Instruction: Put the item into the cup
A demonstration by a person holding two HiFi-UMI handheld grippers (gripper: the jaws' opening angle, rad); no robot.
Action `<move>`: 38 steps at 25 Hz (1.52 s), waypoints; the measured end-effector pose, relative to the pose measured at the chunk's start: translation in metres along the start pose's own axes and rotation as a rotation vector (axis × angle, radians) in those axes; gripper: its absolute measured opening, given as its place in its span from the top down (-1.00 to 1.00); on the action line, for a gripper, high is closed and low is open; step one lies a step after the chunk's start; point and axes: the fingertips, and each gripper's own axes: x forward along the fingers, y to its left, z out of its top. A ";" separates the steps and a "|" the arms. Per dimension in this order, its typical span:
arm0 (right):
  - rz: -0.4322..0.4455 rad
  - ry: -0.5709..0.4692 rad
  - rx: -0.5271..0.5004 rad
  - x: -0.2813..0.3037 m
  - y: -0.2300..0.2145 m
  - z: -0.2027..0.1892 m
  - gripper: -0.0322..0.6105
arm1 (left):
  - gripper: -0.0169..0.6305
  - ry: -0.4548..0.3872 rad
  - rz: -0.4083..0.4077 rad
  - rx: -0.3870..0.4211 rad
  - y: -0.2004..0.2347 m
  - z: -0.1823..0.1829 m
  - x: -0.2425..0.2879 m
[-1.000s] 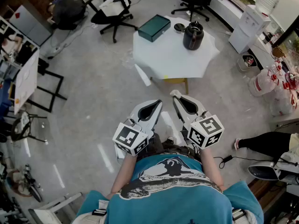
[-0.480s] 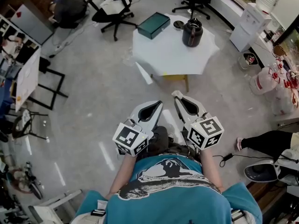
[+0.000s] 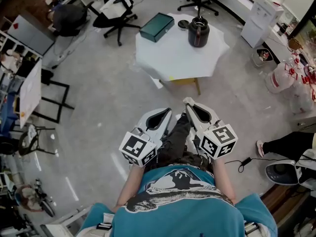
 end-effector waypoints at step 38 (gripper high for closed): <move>-0.114 0.054 0.001 0.153 -0.209 0.117 0.80 | 0.95 0.017 -0.139 -0.044 0.155 0.049 0.242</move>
